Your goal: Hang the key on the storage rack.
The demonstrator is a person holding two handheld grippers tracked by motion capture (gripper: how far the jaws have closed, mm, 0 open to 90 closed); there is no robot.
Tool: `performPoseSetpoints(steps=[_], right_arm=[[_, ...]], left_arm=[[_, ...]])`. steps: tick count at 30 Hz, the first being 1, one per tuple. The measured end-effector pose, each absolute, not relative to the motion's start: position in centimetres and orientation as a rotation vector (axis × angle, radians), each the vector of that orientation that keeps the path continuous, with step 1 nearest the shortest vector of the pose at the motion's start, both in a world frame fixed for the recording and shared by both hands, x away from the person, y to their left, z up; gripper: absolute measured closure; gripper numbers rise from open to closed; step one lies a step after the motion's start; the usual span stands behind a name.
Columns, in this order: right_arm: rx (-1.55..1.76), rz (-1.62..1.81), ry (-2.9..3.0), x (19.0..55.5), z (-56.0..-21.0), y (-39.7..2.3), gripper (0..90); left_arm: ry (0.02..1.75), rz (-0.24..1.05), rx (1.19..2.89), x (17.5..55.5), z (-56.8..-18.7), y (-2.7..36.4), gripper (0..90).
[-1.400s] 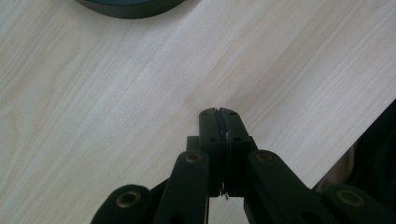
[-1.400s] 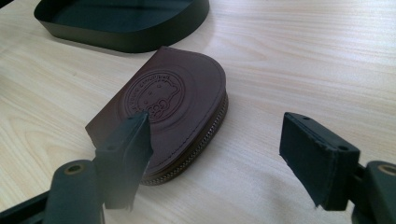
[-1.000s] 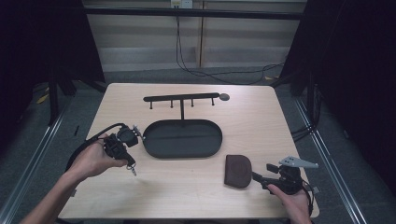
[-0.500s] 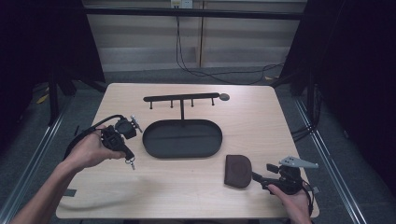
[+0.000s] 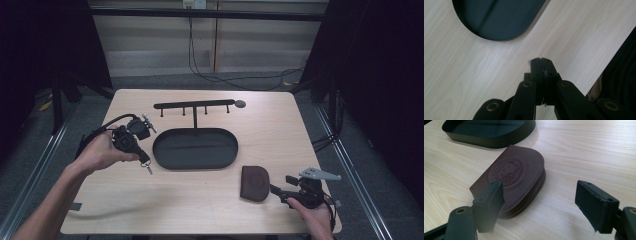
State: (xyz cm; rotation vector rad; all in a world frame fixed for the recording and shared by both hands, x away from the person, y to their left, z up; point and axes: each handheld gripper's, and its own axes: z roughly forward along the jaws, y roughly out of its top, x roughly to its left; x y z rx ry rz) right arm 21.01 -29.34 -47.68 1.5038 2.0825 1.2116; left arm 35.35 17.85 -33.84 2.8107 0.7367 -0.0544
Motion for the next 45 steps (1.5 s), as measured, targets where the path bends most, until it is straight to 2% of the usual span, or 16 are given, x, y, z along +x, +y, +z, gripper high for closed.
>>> performPoseSetpoints(steps=[8, 27, 34, 45], right_arm=[[1.506, 1.213, 2.094, 21.1, -47.7, -29.2, 23.1], [1.514, 1.218, 2.086, 21.1, -47.7, -29.3, 22.3], [1.510, 1.226, 2.087, 21.0, -47.7, -29.3, 22.1], [1.505, 1.224, 2.095, 21.1, -47.7, -29.3, 22.2]], left_arm=[[0.665, -0.034, 2.822, 35.3, -32.6, 17.7, 89.5], [0.705, 0.011, 2.802, 37.9, -29.7, 17.0, 89.4], [0.717, -0.001, 2.815, 39.0, -29.2, 16.4, 89.4], [0.721, 0.047, 2.852, 40.7, -27.6, 15.0, 89.4]])
